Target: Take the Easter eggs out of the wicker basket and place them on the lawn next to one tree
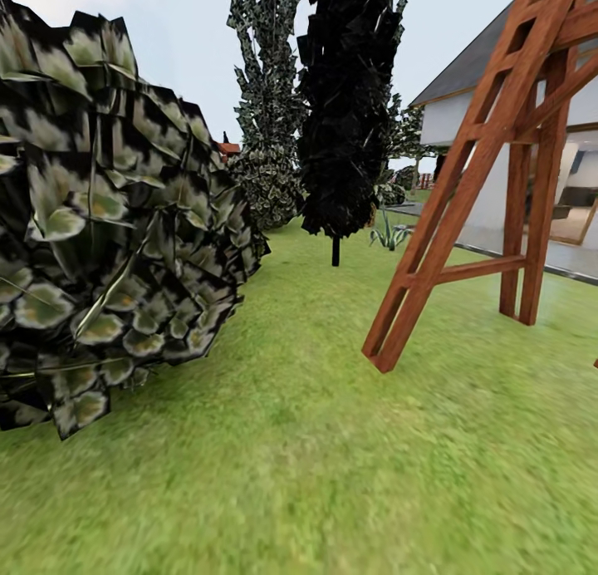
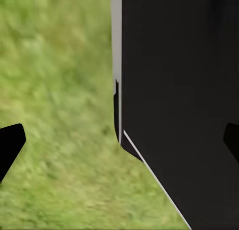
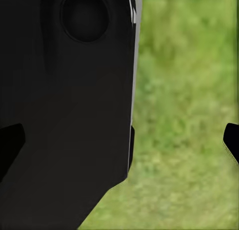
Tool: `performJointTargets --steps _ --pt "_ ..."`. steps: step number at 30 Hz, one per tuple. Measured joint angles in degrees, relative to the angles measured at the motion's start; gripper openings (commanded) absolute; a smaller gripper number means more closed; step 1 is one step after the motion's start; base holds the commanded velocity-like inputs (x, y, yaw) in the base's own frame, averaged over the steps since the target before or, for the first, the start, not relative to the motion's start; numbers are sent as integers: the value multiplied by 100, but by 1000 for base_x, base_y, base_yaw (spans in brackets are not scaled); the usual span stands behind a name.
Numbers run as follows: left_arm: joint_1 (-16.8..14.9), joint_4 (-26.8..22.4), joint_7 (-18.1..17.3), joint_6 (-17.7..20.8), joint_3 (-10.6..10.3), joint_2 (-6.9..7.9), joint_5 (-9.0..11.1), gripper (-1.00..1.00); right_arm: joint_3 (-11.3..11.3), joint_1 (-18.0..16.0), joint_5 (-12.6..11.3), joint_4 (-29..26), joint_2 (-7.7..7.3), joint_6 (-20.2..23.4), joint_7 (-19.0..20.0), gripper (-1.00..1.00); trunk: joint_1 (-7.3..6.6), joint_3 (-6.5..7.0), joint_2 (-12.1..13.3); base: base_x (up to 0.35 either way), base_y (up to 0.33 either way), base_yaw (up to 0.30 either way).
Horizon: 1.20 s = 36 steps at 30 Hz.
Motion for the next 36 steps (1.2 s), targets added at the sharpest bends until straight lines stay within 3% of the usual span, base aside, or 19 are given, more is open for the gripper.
performJointTargets --steps 14,19,24,36 --pt "0 0 -1 0 0 0 0 100 2 0 -8 -1 1 3 -1 100 0 0 0 313 0 0" --pt "0 0 0 0 0 -1 0 100 0 0 28 0 -16 15 11 100 3 0 0 67 0 0" --pt "0 -9 -16 -7 3 85 5 100 5 9 32 -8 -150 6 29 100 3 0 0 23 0 0" --pt "0 -8 -16 0 0 88 0 100 24 9 40 -10 -65 -7 -10 100 0 0 0 294 0 -29"
